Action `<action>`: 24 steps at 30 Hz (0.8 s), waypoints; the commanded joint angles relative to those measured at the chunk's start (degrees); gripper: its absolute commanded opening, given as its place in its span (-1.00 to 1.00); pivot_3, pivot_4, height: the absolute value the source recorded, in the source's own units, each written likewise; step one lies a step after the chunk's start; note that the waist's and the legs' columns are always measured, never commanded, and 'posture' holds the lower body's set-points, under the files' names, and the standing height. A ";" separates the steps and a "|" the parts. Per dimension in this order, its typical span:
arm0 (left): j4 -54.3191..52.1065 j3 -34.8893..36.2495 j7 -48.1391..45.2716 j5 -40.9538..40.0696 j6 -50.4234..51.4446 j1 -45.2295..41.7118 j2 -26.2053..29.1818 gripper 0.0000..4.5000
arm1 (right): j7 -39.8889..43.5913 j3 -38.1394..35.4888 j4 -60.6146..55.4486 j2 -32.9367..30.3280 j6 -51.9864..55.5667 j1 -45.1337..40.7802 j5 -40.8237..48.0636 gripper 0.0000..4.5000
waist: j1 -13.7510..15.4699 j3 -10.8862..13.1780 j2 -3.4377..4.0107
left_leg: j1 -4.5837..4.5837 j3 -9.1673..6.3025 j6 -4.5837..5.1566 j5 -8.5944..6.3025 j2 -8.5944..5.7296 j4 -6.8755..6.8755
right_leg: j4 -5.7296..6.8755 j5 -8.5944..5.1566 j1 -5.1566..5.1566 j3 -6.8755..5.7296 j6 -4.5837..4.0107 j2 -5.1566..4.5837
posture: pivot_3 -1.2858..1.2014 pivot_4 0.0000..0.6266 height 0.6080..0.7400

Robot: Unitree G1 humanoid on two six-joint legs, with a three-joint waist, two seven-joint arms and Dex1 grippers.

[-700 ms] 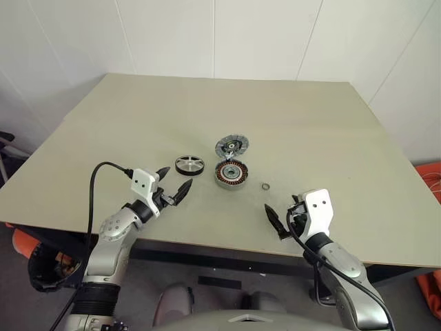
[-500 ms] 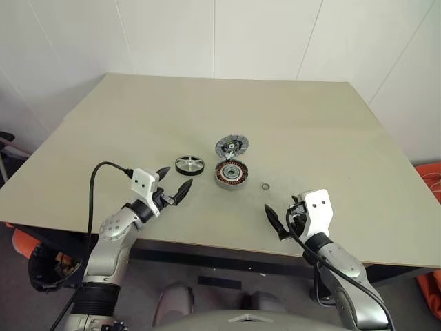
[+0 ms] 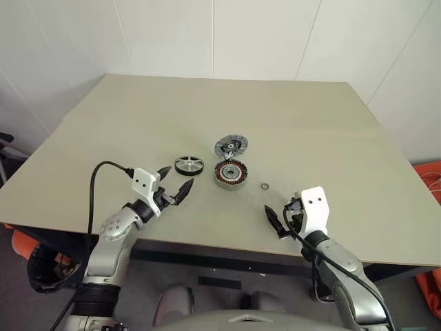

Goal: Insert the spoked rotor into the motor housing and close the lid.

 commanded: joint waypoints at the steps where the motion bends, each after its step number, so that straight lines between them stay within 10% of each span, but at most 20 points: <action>1: -3.11 0.09 0.35 -0.54 0.16 -0.05 0.02 0.98 | -0.44 -0.14 -3.44 -0.06 3.11 -3.52 0.65 1.00 | 0.00 0.00 0.00 | 0.00 0.00 0.00 0.00 0.00 0.00 | 0.00 0.00 0.00 0.00 0.00 0.00 | 0.03 -1.00 1.00; 24: -4.19 0.27 0.97 -0.77 1.02 0.31 0.40 0.98 | 1.05 4.54 10.14 0.28 10.51 -18.93 -0.41 1.00 | -0.07 -0.01 0.02 | 0.03 0.05 -0.07 0.04 0.00 0.00 | 0.10 0.21 0.00 0.02 -0.36 0.00 | 0.03 -1.00 1.00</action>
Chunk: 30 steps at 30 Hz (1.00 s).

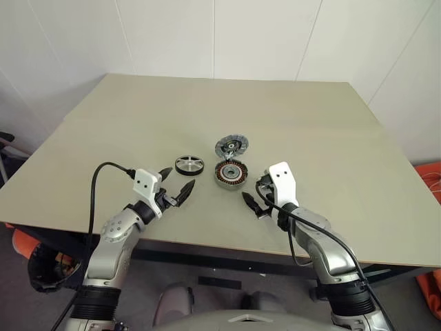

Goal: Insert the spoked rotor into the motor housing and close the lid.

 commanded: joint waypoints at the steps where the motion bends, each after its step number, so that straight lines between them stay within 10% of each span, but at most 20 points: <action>1: -2.58 0.77 0.16 -0.72 -0.10 -0.51 0.40 0.98 | 0.16 -1.64 0.66 -0.56 -0.91 -1.20 -0.08 1.00 | 0.04 0.00 0.00 | 0.00 0.00 0.00 0.00 0.00 0.00 | 0.00 0.00 0.00 0.00 0.00 0.00 | 0.03 -1.00 1.00; 30: -5.38 -0.30 1.43 -0.71 2.46 -0.52 0.03 0.98 | 0.46 -4.07 8.70 0.23 -7.44 -5.43 -0.91 1.00 | -0.11 0.00 0.00 | -0.03 0.06 -0.02 0.01 0.03 0.01 | 0.03 0.04 -0.07 0.01 -0.06 0.01 | 0.03 -1.00 1.00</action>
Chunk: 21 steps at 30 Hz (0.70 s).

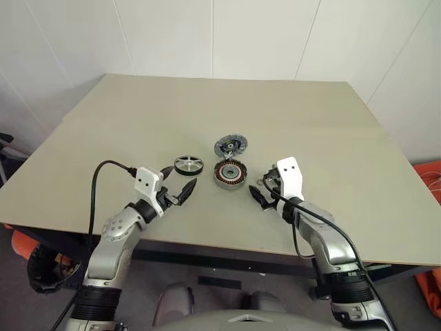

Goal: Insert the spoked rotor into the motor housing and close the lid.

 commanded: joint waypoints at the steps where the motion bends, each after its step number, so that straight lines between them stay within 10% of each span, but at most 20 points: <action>1: -3.00 0.36 0.49 -0.45 0.10 -0.53 0.14 0.98 | -0.18 -0.34 1.39 0.09 -2.66 -2.09 -0.81 1.00 | -0.07 0.00 0.00 | 0.00 0.00 0.00 0.00 0.00 0.00 | 0.00 0.00 0.00 0.00 0.00 0.00 | 0.03 -1.00 1.00; 8: -3.53 0.35 1.02 -0.58 0.73 -0.73 0.15 0.99 | -0.16 -0.09 4.67 0.15 -4.40 -3.90 -1.42 0.92 | -0.40 0.00 0.00 | -0.03 0.00 -0.01 0.01 0.00 0.00 | 0.00 0.02 -0.01 0.00 -0.04 0.00 | 0.03 -1.00 1.00; 21: -4.12 0.25 1.28 -0.68 1.68 -0.91 -0.04 1.00 | -0.28 -0.77 2.64 -0.39 -4.45 -2.12 -1.21 -0.75 | -1.05 0.00 0.00 | -0.03 0.01 0.01 0.00 0.01 0.01 | 0.00 0.02 -0.02 0.00 -0.05 0.01 | 0.03 -1.00 1.00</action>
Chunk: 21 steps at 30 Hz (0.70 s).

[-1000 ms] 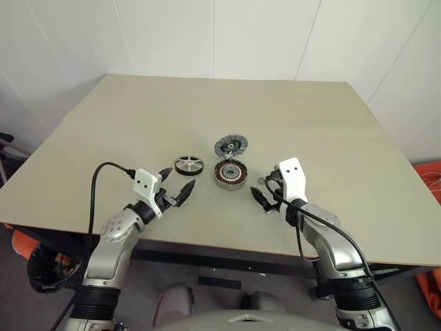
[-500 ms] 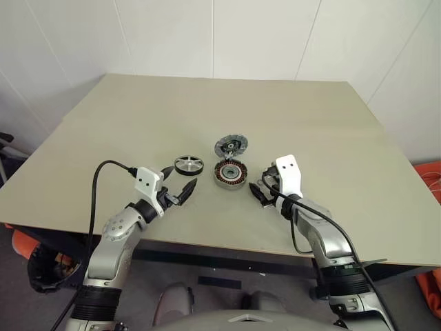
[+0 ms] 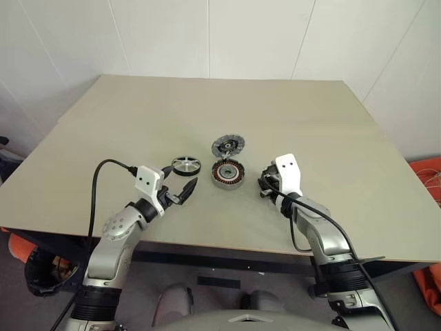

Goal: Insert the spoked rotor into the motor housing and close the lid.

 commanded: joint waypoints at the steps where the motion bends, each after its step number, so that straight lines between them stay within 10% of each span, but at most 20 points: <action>1: -2.61 0.25 0.12 -0.66 -0.26 -0.75 -0.04 1.00 | 0.07 -0.84 -3.01 -0.44 -0.81 0.48 -0.11 -0.75 | 0.03 0.00 0.00 | 0.00 0.00 0.00 0.00 0.00 0.00 | 0.00 0.00 0.00 0.00 0.00 0.00 | 0.03 -1.00 1.00; 21: -1.44 0.47 -0.55 -1.08 -0.35 -0.95 0.01 1.00 | 5.07 8.44 -10.40 1.49 7.89 -9.03 0.18 -0.75 | -0.06 0.00 0.01 | 0.00 0.00 -0.04 0.03 0.05 0.01 | 0.04 0.02 -0.03 0.00 -0.04 0.05 | 0.03 -1.00 1.00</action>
